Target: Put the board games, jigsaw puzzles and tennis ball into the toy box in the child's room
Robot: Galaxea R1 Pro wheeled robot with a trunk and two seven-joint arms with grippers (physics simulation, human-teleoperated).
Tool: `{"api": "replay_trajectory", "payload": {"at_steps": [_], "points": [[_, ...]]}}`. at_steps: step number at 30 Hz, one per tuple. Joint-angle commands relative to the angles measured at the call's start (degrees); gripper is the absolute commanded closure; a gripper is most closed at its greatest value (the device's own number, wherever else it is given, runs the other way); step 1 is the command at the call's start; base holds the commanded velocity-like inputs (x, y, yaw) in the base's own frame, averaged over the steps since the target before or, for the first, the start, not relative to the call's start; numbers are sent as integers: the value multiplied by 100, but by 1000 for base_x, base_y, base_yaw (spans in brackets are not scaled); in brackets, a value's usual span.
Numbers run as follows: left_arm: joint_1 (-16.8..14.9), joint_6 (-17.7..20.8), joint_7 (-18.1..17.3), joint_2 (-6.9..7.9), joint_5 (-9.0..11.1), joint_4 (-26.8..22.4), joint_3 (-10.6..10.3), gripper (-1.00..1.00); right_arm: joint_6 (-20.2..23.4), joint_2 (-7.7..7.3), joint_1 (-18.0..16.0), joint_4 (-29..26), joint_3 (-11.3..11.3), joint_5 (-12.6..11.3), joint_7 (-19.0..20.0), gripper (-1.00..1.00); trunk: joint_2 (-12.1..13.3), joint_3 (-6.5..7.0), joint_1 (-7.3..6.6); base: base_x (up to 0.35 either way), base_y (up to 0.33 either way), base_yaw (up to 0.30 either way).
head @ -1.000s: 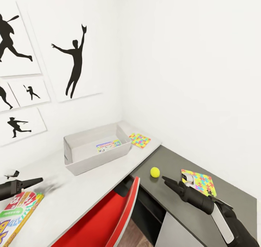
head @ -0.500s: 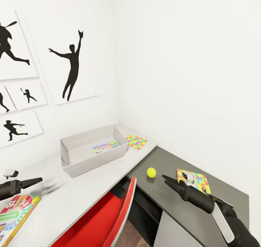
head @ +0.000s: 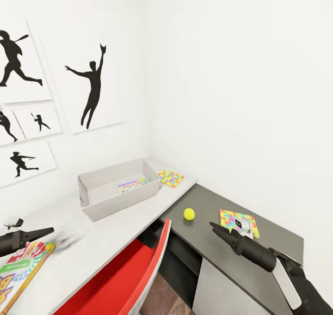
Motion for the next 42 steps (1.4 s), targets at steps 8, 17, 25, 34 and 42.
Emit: {"api": "replay_trajectory", "payload": {"at_steps": [8, 17, 25, 34, 42], "points": [[-2, 62, -22, 1, 0, -1, 1, -100, 59, 2, -3, 19, -196, -24, -8, -100, -5, -4, 0, -18, 0, -2], [-1, 62, -22, 1, 0, 0, 1, -100, 74, 4, -4, 32, -232, -24, -13, -100, -5, -4, 0, -2, 0, 0], [-1, 62, -22, 1, 2, 0, 1, -100, 98, 4, -4, 26, -240, -24, -23, -100, -5, -4, 0, 0, 0, 0], [-1, 62, -22, 1, 2, -2, 1, -100, 107, 4, -4, 25, -239, -23, -27, -100, -5, -4, 0, 0, 0, 0], [-1, 62, -22, 1, 2, -1, 1, -100, 114, 12, -4, 29, -235, -23, -35, -100, -5, -2, 0, -52, 0, -1]]}}
